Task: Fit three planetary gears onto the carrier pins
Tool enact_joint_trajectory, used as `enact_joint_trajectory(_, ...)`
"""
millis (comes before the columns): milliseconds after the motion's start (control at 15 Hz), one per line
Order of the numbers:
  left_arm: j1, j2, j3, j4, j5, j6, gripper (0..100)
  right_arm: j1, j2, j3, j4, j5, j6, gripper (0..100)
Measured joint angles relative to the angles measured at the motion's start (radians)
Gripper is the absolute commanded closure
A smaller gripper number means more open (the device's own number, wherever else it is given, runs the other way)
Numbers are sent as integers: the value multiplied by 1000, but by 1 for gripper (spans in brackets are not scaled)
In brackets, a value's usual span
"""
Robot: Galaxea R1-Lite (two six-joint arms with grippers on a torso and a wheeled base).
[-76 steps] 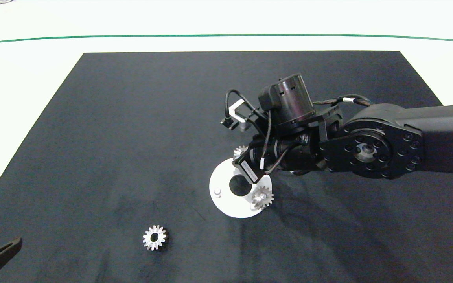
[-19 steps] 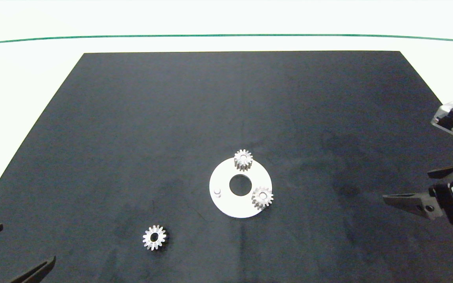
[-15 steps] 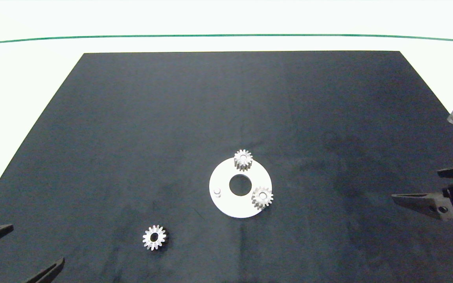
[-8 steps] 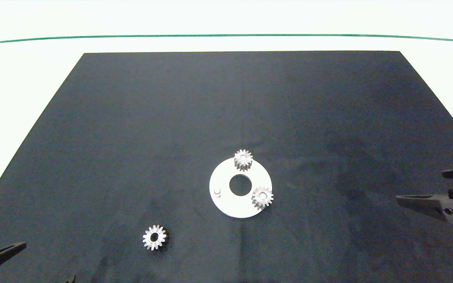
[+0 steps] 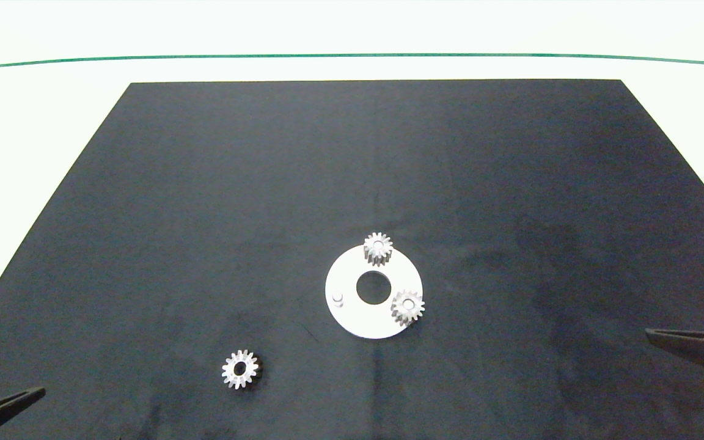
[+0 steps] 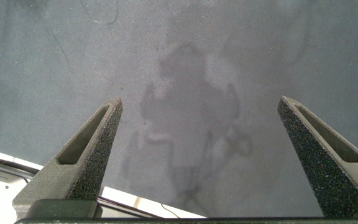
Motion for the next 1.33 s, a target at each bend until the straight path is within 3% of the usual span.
enact_joint_trajectory(200,-2,-17,45,-34,0,0,0,0,-10,9,0,0,0,0)
enact_joint_trajectory(467,-7,29,22,-36,5,2,0,0,-14,14,0,-1,-1,0)
enact_joint_trajectory(600,-15,73,-10,4,7,3,0,0,-14,12,0,-2,-4,0)
enact_joint_trajectory(867,-72,112,-110,185,7,7,0,-1,-10,8,-1,-3,-4,0)
enact_joint_trajectory(1067,-93,140,-132,162,7,11,0,-2,-7,7,-1,-4,-6,0)
enact_joint_trajectory(1200,-97,149,-134,156,6,41,0,-1,-5,6,-1,-4,-7,0)
enact_joint_trajectory(1333,-124,153,-133,153,6,50,0,0,-3,5,-1,-3,-7,0)
